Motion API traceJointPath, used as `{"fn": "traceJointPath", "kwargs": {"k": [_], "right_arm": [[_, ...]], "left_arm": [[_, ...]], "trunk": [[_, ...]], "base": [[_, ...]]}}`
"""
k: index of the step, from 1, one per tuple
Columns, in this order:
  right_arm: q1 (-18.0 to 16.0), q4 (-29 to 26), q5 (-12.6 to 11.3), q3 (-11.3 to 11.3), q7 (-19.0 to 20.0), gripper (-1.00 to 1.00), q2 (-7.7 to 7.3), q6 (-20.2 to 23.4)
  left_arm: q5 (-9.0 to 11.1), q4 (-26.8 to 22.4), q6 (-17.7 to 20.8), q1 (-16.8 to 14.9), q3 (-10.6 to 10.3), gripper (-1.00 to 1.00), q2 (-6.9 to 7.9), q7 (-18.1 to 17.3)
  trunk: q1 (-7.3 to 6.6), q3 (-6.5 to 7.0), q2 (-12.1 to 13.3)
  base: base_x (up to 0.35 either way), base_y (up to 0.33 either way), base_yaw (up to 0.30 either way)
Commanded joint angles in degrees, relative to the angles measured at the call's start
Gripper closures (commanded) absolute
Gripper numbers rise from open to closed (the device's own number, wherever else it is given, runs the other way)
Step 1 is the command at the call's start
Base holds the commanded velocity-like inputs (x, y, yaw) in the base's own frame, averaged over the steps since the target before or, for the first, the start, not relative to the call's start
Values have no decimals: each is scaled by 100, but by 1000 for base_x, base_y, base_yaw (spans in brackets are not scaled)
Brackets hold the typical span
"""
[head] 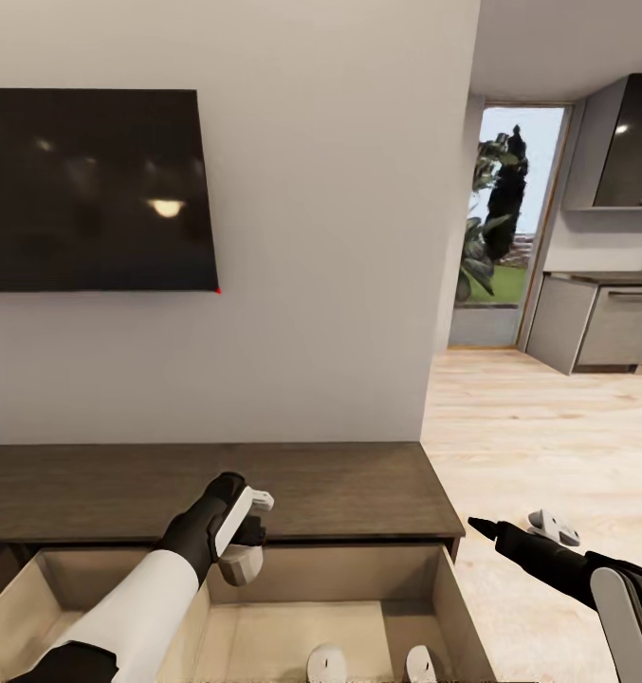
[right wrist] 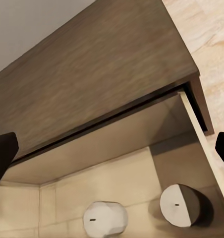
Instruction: Place each of the two pumpkins and all three candles from the living room inside a cabinet in the living room (use any cabinet), then make sure every cabinet is closed, and position the cauldron so it is next to a table in the living room.
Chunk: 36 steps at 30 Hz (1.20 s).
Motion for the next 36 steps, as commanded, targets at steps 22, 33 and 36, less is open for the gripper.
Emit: {"fn": "traceJointPath", "kwargs": {"k": [22,33,36], "right_arm": [[-5,-1,50,-9,60,-100,1,27],[-5,-1,50,-9,60,-100,1,27],[-5,-2,50,-9,60,-100,1,27]], "left_arm": [[29,-6,22,-3,-26,100,2,54],[29,-6,22,-3,-26,100,3,54],[29,-6,22,-3,-26,100,3,53]], "trunk": [[483,-402,-887],[724,-599,-1328],[790,-653,-1448]], "base": [[0,0,0],[0,0,0],[0,0,0]]}}
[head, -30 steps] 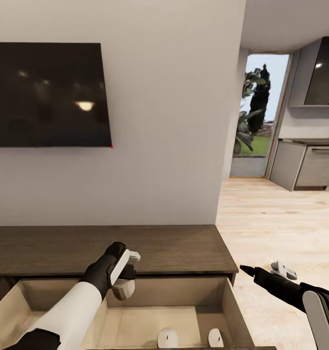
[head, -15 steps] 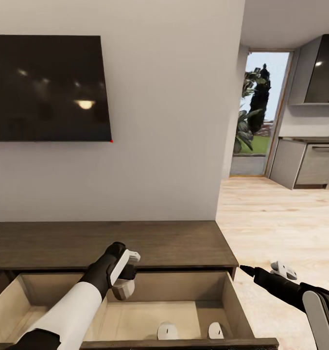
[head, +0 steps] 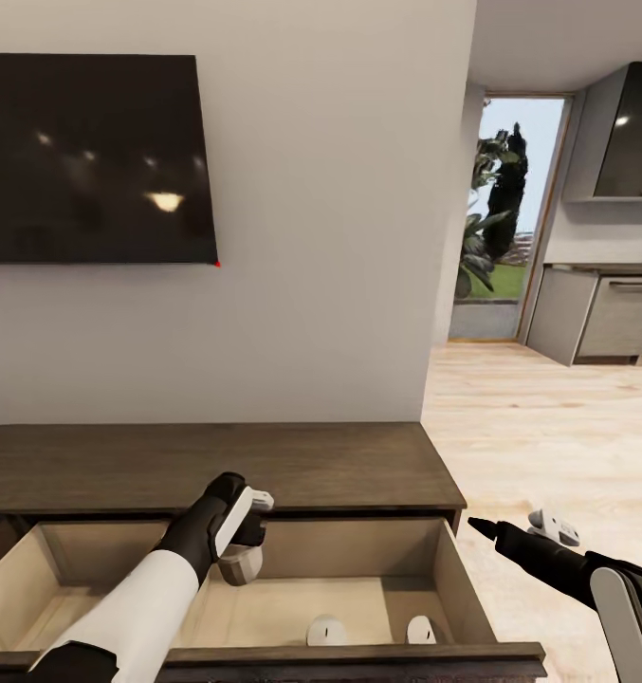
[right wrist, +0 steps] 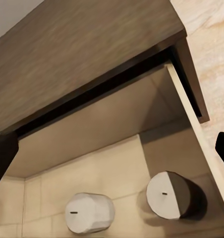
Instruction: Place each of the two pumpkins and all three candles from the living room inside a cabinet in the living room (use any cabinet), then make sure every cabinet is closed, and position the cauldron so it is next to a table in the living room.
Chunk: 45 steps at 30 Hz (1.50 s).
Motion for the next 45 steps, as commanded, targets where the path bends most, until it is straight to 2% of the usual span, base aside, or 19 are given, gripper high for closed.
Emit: {"fn": "traceJointPath", "kwargs": {"k": [1,32,34,35,37,39,40,41,42,43,45], "right_arm": [[-5,-3,50,-9,60,-100,1,27],[5,-7,46,-38,72,-100,-12,22],[9,-16,40,-222,91,-100,-14,20],[10,-20,34,-483,157,-100,-15,20],[17,-24,32,-1222,567,-100,-21,19],[20,-19,60,-2147,1168,-100,-20,19],[20,-12,69,-2378,1297,-100,-22,19],[21,-2,81,-2797,1496,-100,-23,19],[21,4,85,-2974,1567,-100,-24,19],[21,13,90,-3258,1670,-100,-24,19],[22,27,89,-3567,1772,-100,-25,19]], "left_arm": [[28,-6,22,-4,-24,100,3,44],[12,-6,22,-5,-33,100,-6,44],[11,-6,22,-6,-36,100,-6,44],[11,-6,22,-5,-38,100,-6,44],[11,-6,22,-4,-40,100,-6,44],[10,-6,22,-4,-40,100,-6,44],[10,-6,22,-6,-40,100,-6,44],[10,-6,22,-5,-41,100,-6,44],[10,-6,22,-5,-39,100,-6,44],[10,-6,22,-5,-37,100,-6,44],[10,-6,22,-5,-36,100,-6,45]], "trunk": [[2,-29,-6],[82,-716,-47],[87,-760,-50],[89,-782,-51],[92,-804,-52],[92,-804,-52],[92,-804,-52],[92,-804,-52],[95,-826,-54],[97,-848,-55],[102,-893,-58]], "base": [[0,0,0],[0,0,0],[0,0,0],[0,0,0],[0,0,0],[0,0,0],[0,0,0],[0,0,0],[0,0,0],[0,0,0],[0,0,0]]}}
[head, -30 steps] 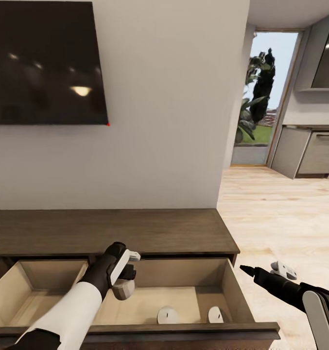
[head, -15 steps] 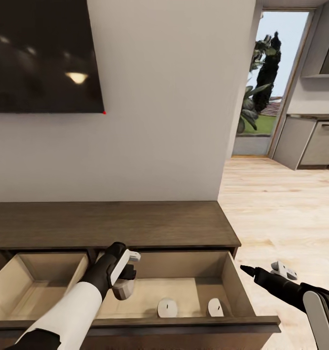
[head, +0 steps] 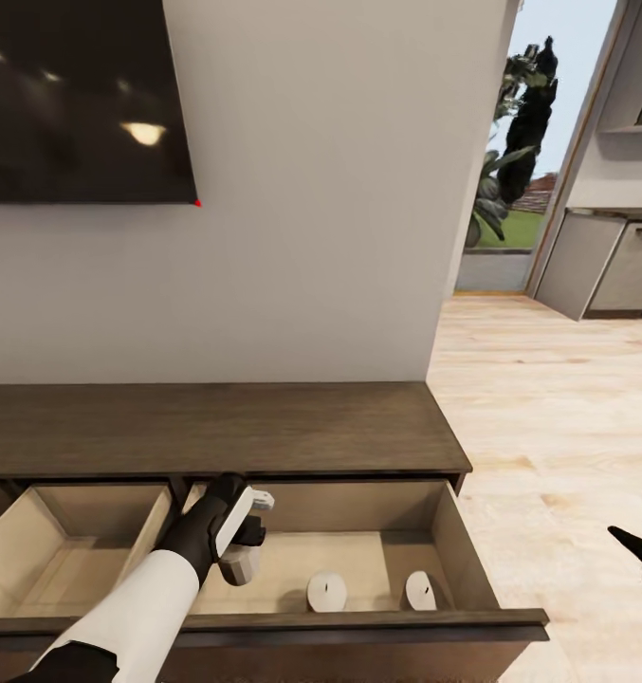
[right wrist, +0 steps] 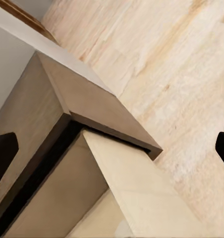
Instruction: Place each of the two pumpkins and all three candles from the living room inside a cabinet in the living room (use any cabinet), then make sure every cabinet is closed, and position the cauldron so it is next to a table in the living room.
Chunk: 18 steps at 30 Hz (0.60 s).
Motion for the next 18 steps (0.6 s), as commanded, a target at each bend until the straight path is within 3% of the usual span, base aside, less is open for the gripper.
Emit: {"fn": "traceJointPath", "kwargs": {"k": [1,6,9,18], "right_arm": [[-7,0,40,-60,72,-100,0,28],[-6,14,37,-272,88,-100,5,28],[-6,21,37,-517,83,-100,7,28],[-6,35,45,-641,65,-100,8,20]], "left_arm": [[29,-6,23,-3,-23,100,3,43],[29,-6,23,-3,-25,100,3,42],[29,-6,3,-4,-28,100,3,42],[24,-9,-90,-3,-29,100,3,42]], "trunk": [[1,-28,-4],[14,-139,-11],[22,-205,-15],[45,-405,-27]], "base": [[0,0,0],[0,0,0],[0,0,0],[0,0,0]]}}
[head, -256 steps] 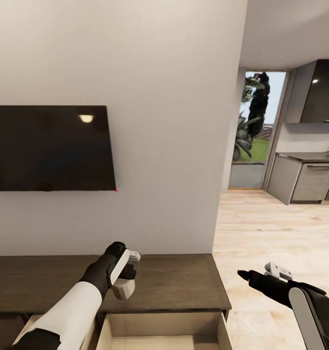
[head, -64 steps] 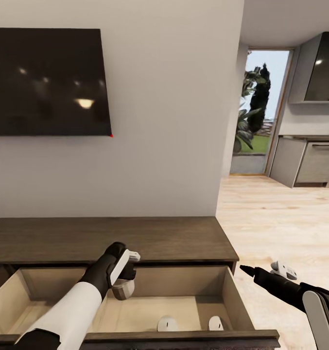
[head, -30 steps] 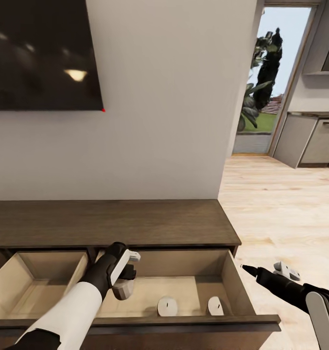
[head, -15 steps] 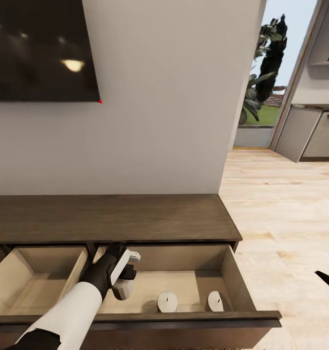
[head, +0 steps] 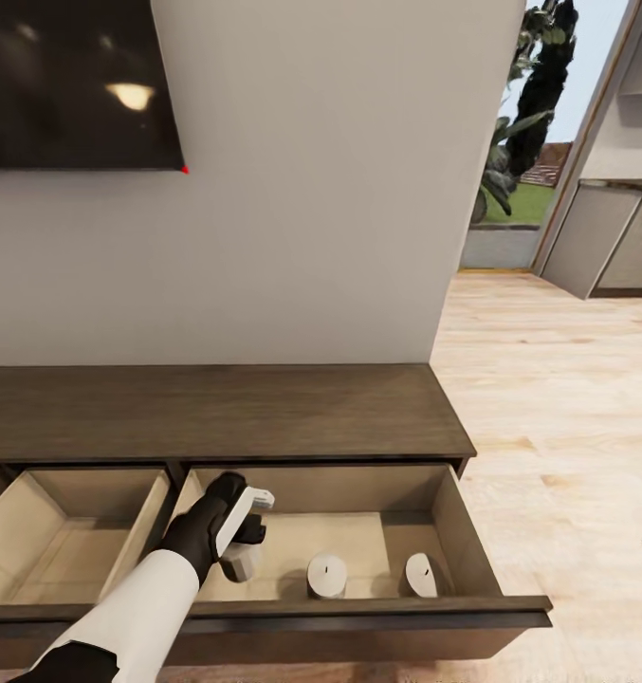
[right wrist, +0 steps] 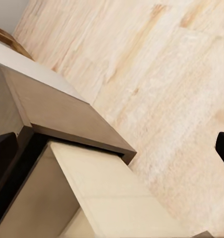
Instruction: Place each of the two pumpkins and all three candles from the living room inside a cabinet in the living room (use any cabinet), then make sure every cabinet is closed, and position the cauldron so it is next to a table in the living room.
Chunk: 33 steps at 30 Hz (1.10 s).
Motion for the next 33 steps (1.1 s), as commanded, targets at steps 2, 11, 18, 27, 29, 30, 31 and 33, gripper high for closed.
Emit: {"fn": "traceJointPath", "kwargs": {"k": [2,11,18,27,29,30,31,33], "right_arm": [[-7,2,46,-13,58,-100,0,27],[-7,5,45,-15,57,-100,5,27],[-7,5,40,-15,57,-100,8,27],[-7,5,39,-15,57,-100,8,27],[-7,5,41,-14,57,-100,8,27],[-7,5,43,-14,57,-100,8,27],[-7,5,44,-14,57,-100,8,27],[-7,5,45,-13,57,-100,7,27]], "left_arm": [[31,-9,9,-5,-24,100,3,44],[35,-7,-174,-2,-24,100,11,52],[53,-6,-194,-2,-18,100,12,53],[69,-3,-195,-2,-16,100,12,52],[58,-3,-194,-2,-16,100,12,52],[55,-3,-195,-2,-16,100,12,53],[54,-3,-195,-2,-17,100,12,53],[52,-3,-195,-2,-16,100,12,53]], "trunk": [[3,-50,-5],[24,-227,-16],[24,-227,-16],[24,-227,-16],[24,-227,-16],[24,-227,-16],[24,-227,-16],[24,-227,-16]], "base": [[0,0,0],[0,0,0],[0,0,0],[98,0,0],[34,0,0],[17,0,0],[14,0,0],[7,0,0]]}}
